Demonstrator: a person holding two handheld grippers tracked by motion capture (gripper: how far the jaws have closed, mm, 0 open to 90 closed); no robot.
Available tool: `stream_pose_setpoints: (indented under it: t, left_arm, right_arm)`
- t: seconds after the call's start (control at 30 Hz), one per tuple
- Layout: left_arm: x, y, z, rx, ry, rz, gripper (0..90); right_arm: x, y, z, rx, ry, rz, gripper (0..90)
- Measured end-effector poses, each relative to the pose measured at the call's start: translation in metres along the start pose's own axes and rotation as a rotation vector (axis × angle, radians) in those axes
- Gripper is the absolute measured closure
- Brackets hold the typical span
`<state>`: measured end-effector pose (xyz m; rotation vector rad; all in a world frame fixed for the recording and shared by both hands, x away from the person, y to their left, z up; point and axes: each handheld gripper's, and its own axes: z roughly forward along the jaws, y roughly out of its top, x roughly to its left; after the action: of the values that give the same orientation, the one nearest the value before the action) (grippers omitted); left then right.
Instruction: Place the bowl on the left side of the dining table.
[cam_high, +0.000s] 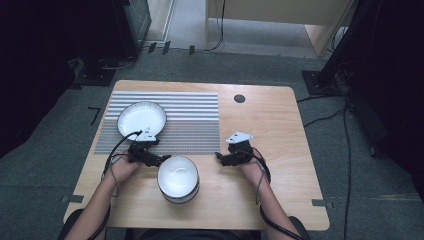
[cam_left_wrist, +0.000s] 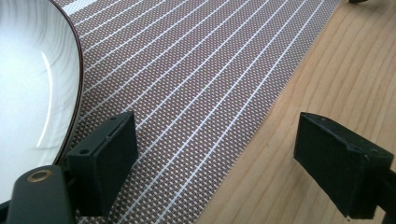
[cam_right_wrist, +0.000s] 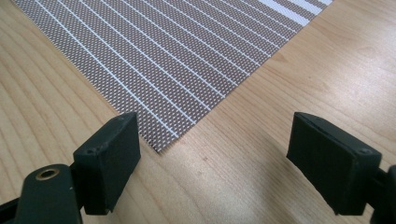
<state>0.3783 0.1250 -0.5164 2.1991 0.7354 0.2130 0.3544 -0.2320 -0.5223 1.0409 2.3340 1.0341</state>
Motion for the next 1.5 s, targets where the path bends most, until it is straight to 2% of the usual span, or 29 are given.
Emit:
stream_pose_setpoints:
  t: [0.23, 0.27, 0.3, 0.33, 0.37, 0.43, 0.63, 0.93, 1.17, 1.3, 1.4, 1.5]
  left_arm:
    - [-0.002, -0.002, 0.001, -0.005, 0.016, 0.025, 13.1]
    - [-0.003, -0.002, 0.001, -0.004, 0.017, 0.026, 13.1]
    - [-0.004, -0.002, 0.001, 0.001, 0.028, 0.038, 13.1]
    - [-0.004, -0.002, 0.001, 0.001, 0.028, 0.038, 13.2]
    - [-0.005, -0.002, 0.002, 0.006, 0.038, 0.049, 13.1]
    - [-0.008, -0.001, 0.003, 0.013, 0.055, 0.066, 12.8]
    - [-0.008, -0.001, 0.003, 0.012, 0.056, 0.064, 12.7]
    - [-0.008, 0.0, 0.005, 0.012, 0.053, 0.046, 10.3]
    - [-0.01, 0.001, 0.005, 0.018, 0.067, 0.055, 10.4]
    - [-0.012, 0.002, 0.007, 0.021, 0.083, 0.038, 10.2]
    - [-0.012, 0.006, 0.007, 0.045, 0.086, 0.029, 10.4]
    - [-0.009, 0.008, 0.006, 0.042, 0.07, -0.034, 10.4]
  right_arm:
    - [-0.001, 0.001, 0.001, 0.008, 0.0, 0.01, 13.9]
    - [-0.001, 0.001, 0.001, 0.012, 0.001, 0.021, 13.8]
    - [-0.003, 0.0, 0.001, 0.026, 0.011, 0.071, 13.4]
    - [-0.003, 0.0, 0.001, 0.026, 0.011, 0.071, 13.4]
    - [-0.004, -0.001, 0.0, 0.03, 0.0, 0.095, 13.3]
    - [-0.004, -0.002, -0.001, 0.028, -0.002, 0.098, 13.3]
    - [-0.001, -0.003, -0.001, 0.031, -0.02, 0.114, 12.6]
    - [-0.001, -0.001, 0.001, 0.039, -0.008, 0.103, 8.9]
    - [-0.002, -0.001, 0.001, 0.039, 0.0, 0.094, 8.4]
    - [-0.003, -0.001, 0.001, 0.04, 0.001, 0.092, 8.5]
    - [-0.003, -0.001, 0.001, 0.04, 0.002, 0.091, 8.4]
    - [-0.003, -0.001, 0.001, 0.04, 0.003, 0.091, 8.4]
